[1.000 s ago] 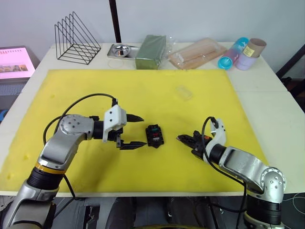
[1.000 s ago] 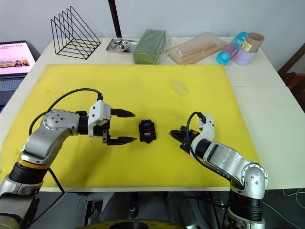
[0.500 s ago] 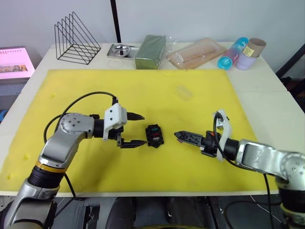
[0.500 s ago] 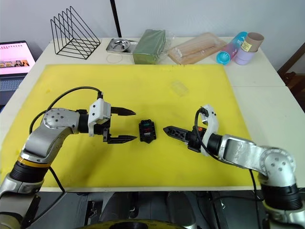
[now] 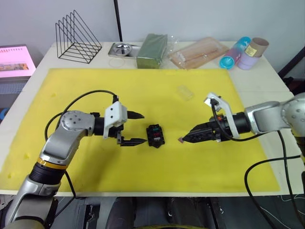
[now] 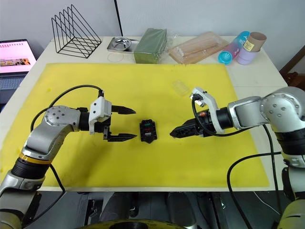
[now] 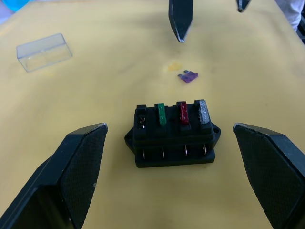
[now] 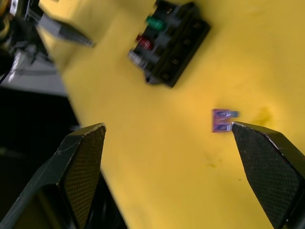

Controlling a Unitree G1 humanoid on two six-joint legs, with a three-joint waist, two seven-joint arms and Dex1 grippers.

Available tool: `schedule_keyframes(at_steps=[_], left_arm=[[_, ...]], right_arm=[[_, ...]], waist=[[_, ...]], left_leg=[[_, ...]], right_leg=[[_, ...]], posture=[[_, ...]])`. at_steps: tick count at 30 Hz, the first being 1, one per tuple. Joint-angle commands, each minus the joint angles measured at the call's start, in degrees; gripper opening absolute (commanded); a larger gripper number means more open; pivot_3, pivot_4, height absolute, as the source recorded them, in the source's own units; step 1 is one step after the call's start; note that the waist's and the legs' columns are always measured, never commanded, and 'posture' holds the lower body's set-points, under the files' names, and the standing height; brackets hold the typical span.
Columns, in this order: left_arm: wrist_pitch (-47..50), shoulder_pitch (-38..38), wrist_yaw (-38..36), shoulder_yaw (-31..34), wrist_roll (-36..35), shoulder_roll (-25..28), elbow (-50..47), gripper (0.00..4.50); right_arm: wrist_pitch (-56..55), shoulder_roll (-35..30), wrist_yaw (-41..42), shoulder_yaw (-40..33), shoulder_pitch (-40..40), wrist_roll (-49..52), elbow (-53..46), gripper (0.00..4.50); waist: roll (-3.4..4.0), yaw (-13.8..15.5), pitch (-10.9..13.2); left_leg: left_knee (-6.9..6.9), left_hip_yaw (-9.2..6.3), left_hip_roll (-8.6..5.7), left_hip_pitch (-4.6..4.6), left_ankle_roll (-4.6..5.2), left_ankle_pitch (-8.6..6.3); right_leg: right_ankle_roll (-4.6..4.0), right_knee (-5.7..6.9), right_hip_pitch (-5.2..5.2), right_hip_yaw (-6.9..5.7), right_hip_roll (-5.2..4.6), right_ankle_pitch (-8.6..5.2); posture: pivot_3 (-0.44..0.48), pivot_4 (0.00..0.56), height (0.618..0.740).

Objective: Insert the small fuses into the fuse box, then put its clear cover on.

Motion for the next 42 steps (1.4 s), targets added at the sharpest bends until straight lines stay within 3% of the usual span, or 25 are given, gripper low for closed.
schedule_keyframes(at_steps=[1,10,18,25,40,42], left_arm=[[-1.1,-0.9,-0.5,0.6,-0.1,0.2,-0.4,4.5],[-0.9,-0.3,-0.2,0.7,-0.1,0.3,-1.3,4.5],[-0.4,0.4,0.6,1.0,-0.4,0.6,-2.6,4.5],[-0.4,0.7,1.1,1.2,-0.4,0.7,-3.0,4.5],[-0.1,1.3,1.6,1.3,-0.6,1.0,-3.8,4.5],[-0.1,1.3,1.6,1.3,-0.6,1.0,-3.7,4.5]], right_arm=[[-3.6,0.5,13.1,7.0,-5.1,-10.7,3.9,4.47],[-13.0,7.6,34.0,19.6,-11.9,-30.5,17.6,4.47],[-17.7,13.5,43.2,21.3,-14.1,-40.5,26.7,4.47],[-17.2,15.6,47.8,22.0,-13.6,-43.8,26.0,4.47],[-15.6,15.9,48.1,22.6,-12.1,-42.4,24.3,4.47],[-15.7,16.0,48.1,22.6,-12.2,-42.4,24.7,4.06]], waist=[[0.0,0.0,0.0],[0.0,-0.1,0.0],[0.01,-0.2,0.0],[0.01,-0.3,0.0],[0.02,-0.4,0.0],[0.02,-0.4,0.0]], left_leg=[[0.01,0.01,-0.01,-0.04,0.0,0.0],[0.03,-0.03,-0.04,-0.12,0.0,0.0],[0.11,-0.12,-0.06,-0.12,-0.01,0.0],[0.12,-0.15,-0.06,-0.12,-0.01,0.0],[0.12,-0.18,-0.07,-0.12,-0.01,0.0],[0.12,-0.18,-0.09,-0.12,-0.01,0.0]], right_leg=[[0.01,0.02,-0.05,0.0,-0.01,0.01],[0.01,0.11,-0.11,-0.06,-0.01,0.01],[0.01,0.18,-0.11,-0.11,-0.01,0.02],[0.0,0.21,-0.1,-0.14,-0.01,0.02],[0.0,0.21,-0.09,-0.16,-0.02,0.02],[0.0,0.21,-0.09,-0.16,-0.02,0.02]], posture=[[0.0,0.15,0.74],[0.0,0.15,0.74],[0.0,0.15,0.74],[0.0,0.15,0.74],[0.0,0.15,0.74],[0.0,0.15,0.74]])
